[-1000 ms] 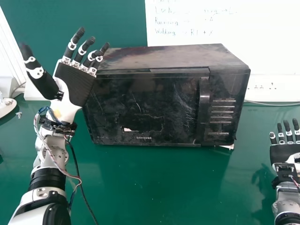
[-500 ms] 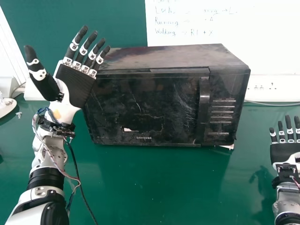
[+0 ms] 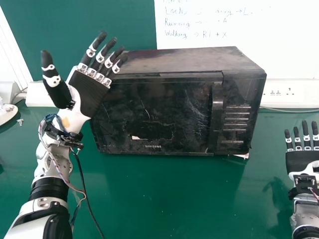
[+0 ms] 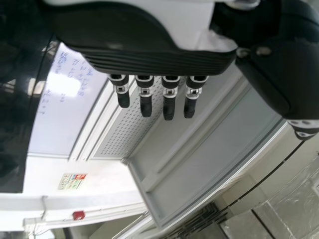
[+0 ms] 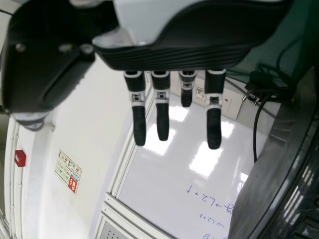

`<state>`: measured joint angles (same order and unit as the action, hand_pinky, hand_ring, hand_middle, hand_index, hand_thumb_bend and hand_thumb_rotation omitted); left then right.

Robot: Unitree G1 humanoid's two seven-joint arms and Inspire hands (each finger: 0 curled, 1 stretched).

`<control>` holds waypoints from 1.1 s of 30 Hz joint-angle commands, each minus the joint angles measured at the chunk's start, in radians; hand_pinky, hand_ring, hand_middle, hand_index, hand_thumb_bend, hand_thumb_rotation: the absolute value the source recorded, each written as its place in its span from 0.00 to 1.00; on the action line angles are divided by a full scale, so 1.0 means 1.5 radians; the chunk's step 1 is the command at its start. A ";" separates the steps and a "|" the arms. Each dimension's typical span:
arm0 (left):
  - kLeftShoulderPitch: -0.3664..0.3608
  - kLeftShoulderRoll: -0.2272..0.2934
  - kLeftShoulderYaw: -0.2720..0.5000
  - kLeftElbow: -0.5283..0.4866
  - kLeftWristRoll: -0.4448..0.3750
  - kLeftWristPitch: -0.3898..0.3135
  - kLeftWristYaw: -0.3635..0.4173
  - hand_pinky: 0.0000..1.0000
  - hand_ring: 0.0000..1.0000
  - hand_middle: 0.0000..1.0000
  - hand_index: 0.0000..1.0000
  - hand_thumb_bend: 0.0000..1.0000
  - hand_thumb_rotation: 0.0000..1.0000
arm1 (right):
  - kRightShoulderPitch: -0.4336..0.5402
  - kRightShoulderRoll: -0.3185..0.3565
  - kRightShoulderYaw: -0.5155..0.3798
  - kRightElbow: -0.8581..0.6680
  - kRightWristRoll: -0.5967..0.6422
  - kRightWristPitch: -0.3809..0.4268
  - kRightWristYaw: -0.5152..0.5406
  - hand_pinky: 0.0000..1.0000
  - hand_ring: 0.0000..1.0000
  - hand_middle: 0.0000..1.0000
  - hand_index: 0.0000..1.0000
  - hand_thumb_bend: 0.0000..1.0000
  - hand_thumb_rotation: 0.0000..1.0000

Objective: Open the door of oven

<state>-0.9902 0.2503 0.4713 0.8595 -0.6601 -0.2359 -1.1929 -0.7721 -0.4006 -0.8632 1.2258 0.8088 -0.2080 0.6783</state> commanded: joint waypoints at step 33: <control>-0.101 0.000 -0.126 0.165 0.195 -0.057 -0.007 0.58 0.86 0.96 0.91 0.96 0.94 | 0.001 -0.003 -0.001 0.005 -0.001 0.004 0.001 0.94 0.98 1.00 0.98 1.00 0.88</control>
<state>-1.1226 0.2495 0.2939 1.1028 -0.3834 -0.3127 -1.2141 -0.7720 -0.4010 -0.8629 1.2310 0.8107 -0.2037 0.6848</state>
